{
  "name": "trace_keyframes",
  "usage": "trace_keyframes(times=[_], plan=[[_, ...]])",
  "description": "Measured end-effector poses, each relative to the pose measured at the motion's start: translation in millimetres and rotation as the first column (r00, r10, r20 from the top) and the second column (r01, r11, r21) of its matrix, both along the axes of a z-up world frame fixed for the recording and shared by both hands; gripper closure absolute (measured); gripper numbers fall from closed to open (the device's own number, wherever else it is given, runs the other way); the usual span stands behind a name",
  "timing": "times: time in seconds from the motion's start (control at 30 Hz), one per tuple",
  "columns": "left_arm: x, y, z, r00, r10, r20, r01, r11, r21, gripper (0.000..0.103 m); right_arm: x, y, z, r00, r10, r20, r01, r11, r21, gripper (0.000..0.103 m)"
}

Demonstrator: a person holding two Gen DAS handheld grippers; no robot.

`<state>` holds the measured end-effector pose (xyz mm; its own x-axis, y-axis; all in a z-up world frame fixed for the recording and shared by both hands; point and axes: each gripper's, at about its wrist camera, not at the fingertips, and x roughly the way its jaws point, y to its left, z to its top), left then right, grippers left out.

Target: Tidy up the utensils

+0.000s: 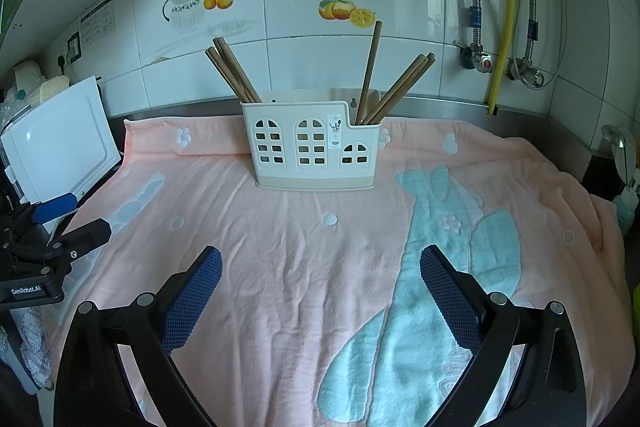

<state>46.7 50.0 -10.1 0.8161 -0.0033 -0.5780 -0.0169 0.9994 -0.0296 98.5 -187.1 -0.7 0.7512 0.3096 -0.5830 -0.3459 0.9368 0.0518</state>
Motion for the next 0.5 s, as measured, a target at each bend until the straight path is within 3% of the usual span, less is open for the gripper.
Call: trace_keyframes(times=[0.5], plan=[[-1.3,-0.8,2.3,1.0,-0.003,0.007,0.003,1.0,-0.003,0.005,-0.3,-0.3,0.0,1.0,-0.001,0.003,0.001,1.0,0.0,0.007]])
